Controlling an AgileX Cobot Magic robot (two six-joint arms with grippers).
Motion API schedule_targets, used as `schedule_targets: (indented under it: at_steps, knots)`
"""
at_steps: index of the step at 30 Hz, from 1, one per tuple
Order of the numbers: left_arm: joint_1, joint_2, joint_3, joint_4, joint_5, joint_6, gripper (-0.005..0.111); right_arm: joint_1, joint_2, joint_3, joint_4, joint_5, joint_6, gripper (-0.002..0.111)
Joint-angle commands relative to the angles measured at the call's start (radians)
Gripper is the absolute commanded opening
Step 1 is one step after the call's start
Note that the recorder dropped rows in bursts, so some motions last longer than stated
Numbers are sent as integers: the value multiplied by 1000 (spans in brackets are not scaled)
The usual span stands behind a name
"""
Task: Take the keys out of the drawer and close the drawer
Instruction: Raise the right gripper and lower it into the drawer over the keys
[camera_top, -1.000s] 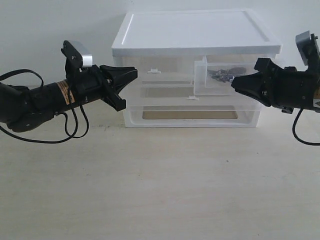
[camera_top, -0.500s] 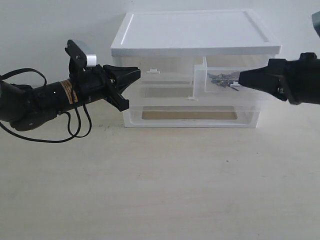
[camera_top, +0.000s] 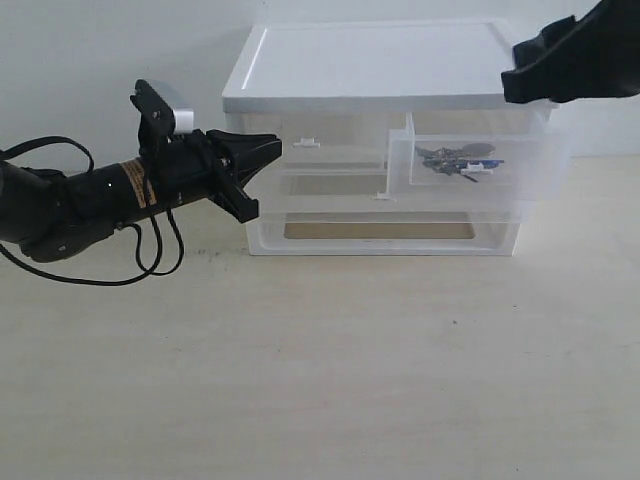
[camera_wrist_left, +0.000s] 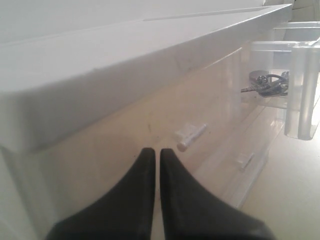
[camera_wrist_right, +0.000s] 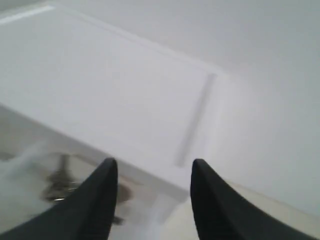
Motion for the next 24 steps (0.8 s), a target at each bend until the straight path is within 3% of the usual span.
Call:
schedule_targets:
  at_steps: [1,6,8,13,24]
  knots:
    - [2,3,-15,-78,58,6,4,113,4,-43,281,507,-354,42]
    - [2,3,-15,-76,72,8,4,126,87,-304,1060,774,-1117,42]
    - [2,3,-15,-74,81,8,4,126,123,-405,1406,836,-1616,42]
    - [0,3,-15,-65,81,6,4,126,162,-412,1474,798,-1939,42]
    - [0,3,-15,-59,81,8,4,124,326,-412,1384,671,-1976,42]
